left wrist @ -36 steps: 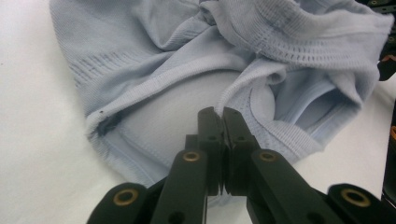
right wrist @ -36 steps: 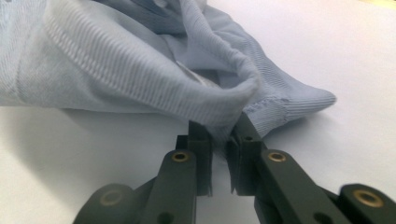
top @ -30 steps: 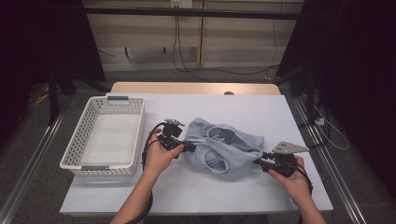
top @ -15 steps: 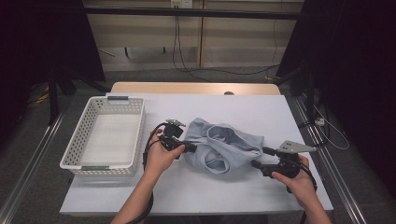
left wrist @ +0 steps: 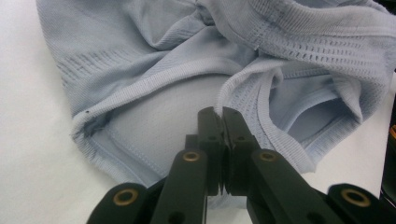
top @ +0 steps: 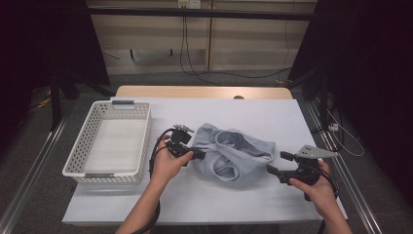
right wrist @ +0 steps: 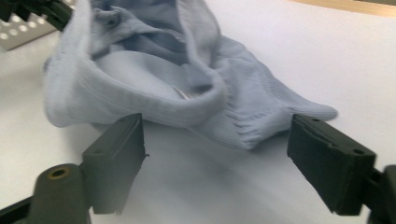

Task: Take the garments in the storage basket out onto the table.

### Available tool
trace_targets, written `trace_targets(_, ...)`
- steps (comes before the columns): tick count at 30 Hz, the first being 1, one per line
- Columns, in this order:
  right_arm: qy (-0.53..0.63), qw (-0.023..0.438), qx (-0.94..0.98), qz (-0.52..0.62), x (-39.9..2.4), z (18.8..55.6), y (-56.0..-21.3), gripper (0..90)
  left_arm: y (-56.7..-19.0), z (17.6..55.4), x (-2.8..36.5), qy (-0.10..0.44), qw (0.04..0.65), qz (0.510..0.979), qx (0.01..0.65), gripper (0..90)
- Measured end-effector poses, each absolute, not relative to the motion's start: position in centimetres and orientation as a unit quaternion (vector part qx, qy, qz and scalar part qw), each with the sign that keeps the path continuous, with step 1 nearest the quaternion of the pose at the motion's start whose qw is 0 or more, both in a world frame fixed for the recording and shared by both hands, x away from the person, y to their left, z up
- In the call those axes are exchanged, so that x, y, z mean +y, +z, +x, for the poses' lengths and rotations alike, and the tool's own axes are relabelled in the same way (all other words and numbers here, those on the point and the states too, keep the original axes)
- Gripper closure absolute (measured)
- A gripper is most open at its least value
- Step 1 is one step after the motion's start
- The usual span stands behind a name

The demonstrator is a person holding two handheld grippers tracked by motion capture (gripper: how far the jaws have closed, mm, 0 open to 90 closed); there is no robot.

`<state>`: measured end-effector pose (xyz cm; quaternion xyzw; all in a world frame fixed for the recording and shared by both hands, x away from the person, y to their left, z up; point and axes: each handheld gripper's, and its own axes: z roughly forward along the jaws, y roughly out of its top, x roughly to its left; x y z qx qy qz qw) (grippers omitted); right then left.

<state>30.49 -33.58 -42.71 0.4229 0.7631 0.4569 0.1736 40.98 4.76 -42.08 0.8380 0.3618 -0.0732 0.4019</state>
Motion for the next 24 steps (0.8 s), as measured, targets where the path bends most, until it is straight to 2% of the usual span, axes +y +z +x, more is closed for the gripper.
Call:
trace_targets(5, 0.465, 0.152, 0.771, 0.407, -32.8, 30.4, -42.5, 11.7, -42.2, 41.0, 4.5, -0.075, 0.401, 0.839, 0.359, 88.0)
trace_targets(12, 0.474, 0.142, 0.776, 0.391, -31.7, 30.3, -42.5, 12.9, -42.3, 40.9, 4.2, -0.074, 0.397, 0.842, 0.358, 88.0)
trace_targets(15, 0.475, 0.153, 0.777, 0.383, -31.3, 30.2, -42.6, 28.2, -42.4, 40.9, 4.1, -0.076, 0.398, 0.841, 0.357, 87.9)
trace_targets(20, 0.458, 0.153, 0.797, 0.362, -30.5, 30.4, -43.0, 64.4, -42.5, 40.9, 4.0, -0.078, 0.396, 0.843, 0.356, 87.9)
trace_targets(22, 0.449, 0.143, 0.805, 0.360, -30.3, 30.4, -43.2, 73.3, -42.5, 40.9, 3.9, -0.079, 0.396, 0.842, 0.356, 87.9)
trace_targets(24, 0.435, 0.156, 0.806, 0.370, -30.3, 30.6, -43.4, 76.6, -42.5, 40.9, 4.0, -0.080, 0.397, 0.841, 0.357, 87.9)
